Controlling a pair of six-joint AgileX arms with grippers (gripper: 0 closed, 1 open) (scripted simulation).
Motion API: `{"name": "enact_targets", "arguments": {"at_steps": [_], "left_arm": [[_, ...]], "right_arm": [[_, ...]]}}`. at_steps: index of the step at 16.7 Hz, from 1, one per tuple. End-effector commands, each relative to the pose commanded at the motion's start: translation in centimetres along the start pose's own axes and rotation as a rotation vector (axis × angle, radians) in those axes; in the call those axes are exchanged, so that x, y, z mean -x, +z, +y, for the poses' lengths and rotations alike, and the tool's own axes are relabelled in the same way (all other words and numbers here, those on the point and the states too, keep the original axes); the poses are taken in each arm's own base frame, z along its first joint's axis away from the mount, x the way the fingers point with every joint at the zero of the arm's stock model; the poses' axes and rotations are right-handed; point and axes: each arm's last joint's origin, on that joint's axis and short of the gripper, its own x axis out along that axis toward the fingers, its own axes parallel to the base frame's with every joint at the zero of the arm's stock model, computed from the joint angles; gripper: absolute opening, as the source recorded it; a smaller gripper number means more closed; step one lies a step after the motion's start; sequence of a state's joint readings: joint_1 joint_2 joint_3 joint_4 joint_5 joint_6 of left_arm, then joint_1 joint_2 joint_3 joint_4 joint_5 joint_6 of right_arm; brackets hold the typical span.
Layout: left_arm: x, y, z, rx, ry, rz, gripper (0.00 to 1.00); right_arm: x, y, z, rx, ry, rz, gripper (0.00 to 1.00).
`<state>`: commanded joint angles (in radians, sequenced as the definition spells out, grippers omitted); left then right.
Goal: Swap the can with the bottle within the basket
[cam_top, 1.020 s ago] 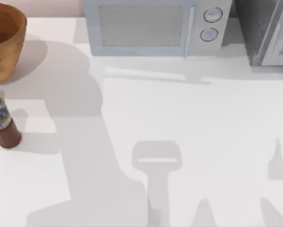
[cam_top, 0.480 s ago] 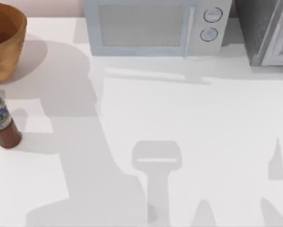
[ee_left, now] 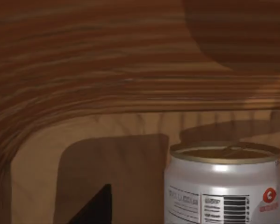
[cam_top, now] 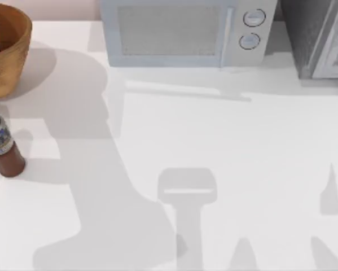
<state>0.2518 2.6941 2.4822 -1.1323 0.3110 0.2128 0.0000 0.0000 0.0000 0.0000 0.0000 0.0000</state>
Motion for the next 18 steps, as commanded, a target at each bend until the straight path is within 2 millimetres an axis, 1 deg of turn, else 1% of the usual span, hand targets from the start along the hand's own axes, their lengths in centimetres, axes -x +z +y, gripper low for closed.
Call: {"name": "enact_targets", "arguments": {"at_steps": [2, 15, 16, 18], "left_arm": [[0.0, 0.0, 0.0, 0.0, 0.0, 0.0, 1.0], [0.0, 0.0, 0.0, 0.0, 0.0, 0.0, 0.02], [0.0, 0.0, 0.0, 0.0, 0.0, 0.0, 0.0], [0.0, 0.0, 0.0, 0.0, 0.0, 0.0, 0.0]], "right_arm": [[0.0, 0.0, 0.0, 0.0, 0.0, 0.0, 1.0], [0.0, 0.0, 0.0, 0.0, 0.0, 0.0, 1.0], [0.0, 0.0, 0.0, 0.0, 0.0, 0.0, 1.0], [0.0, 0.0, 0.0, 0.0, 0.0, 0.0, 1.0]]}}
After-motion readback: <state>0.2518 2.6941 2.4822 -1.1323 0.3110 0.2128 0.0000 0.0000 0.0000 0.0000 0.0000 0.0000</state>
